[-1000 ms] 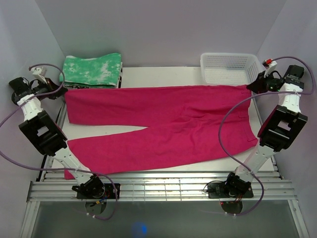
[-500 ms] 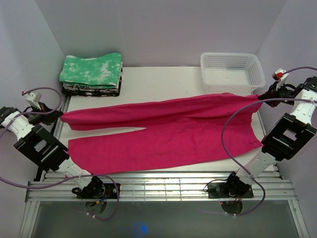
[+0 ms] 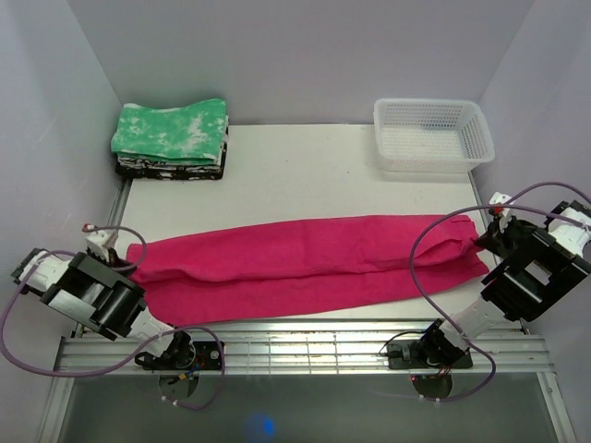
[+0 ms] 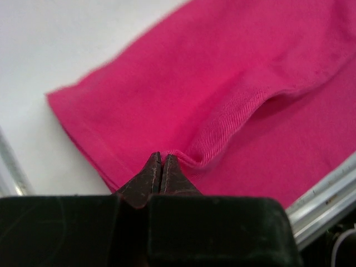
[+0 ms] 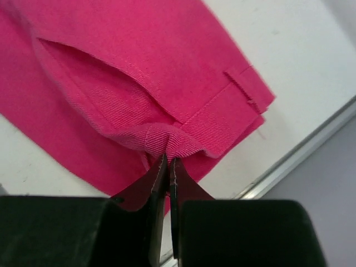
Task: Fold and stack the trousers
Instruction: Fold the trousers
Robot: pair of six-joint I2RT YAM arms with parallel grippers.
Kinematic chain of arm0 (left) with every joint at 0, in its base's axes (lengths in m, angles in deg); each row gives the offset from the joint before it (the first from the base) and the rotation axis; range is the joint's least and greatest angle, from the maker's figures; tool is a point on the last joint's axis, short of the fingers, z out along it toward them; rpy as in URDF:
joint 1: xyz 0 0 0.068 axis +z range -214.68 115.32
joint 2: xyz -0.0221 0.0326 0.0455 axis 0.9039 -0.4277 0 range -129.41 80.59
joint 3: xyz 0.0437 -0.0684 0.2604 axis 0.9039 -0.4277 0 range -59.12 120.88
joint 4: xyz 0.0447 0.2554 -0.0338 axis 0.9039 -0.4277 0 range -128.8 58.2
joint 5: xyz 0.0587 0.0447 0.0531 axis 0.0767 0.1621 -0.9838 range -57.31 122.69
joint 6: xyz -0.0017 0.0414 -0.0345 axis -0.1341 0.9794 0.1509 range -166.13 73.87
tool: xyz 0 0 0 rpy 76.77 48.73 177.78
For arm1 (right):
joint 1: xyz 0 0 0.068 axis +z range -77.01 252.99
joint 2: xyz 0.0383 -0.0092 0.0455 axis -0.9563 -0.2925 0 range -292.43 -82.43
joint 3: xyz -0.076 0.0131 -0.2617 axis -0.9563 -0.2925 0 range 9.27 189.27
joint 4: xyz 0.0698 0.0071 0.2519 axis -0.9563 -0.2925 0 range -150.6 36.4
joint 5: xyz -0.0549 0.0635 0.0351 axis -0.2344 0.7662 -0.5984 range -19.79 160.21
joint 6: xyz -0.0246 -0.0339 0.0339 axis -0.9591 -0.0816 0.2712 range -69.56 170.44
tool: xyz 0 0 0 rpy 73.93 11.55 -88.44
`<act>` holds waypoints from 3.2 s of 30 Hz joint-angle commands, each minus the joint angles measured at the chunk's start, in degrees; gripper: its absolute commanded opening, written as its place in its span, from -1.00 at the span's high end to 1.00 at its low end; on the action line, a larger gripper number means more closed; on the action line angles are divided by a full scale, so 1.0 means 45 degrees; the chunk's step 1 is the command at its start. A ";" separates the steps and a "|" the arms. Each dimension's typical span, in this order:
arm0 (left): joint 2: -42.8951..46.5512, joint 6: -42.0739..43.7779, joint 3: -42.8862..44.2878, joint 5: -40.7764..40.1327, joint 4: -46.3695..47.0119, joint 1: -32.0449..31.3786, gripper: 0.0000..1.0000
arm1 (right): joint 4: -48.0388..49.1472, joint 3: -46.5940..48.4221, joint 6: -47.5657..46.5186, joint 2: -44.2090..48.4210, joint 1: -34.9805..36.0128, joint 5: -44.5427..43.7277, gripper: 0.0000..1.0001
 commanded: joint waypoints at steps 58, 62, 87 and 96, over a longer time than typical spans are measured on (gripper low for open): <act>-0.3294 -0.4116 0.6727 -0.4147 0.2223 -0.7321 -0.15 | 0.3368 0.1194 0.7372 0.0041 0.6817 -0.3843 -0.15; -0.2331 -0.0986 0.5944 -0.4692 0.1735 -0.7300 -0.19 | 0.3188 0.0512 0.4364 0.0924 0.6543 -0.4640 -0.48; -0.3424 -0.0518 0.5886 -0.4868 0.0993 -0.7163 -0.58 | 0.8501 -0.3552 -0.2068 0.0711 0.7304 -0.7201 -0.01; -0.3364 0.2688 0.4616 -0.6021 0.1614 -0.6968 -0.43 | 0.7760 -0.2812 -0.1365 0.1081 0.7383 -0.6928 0.84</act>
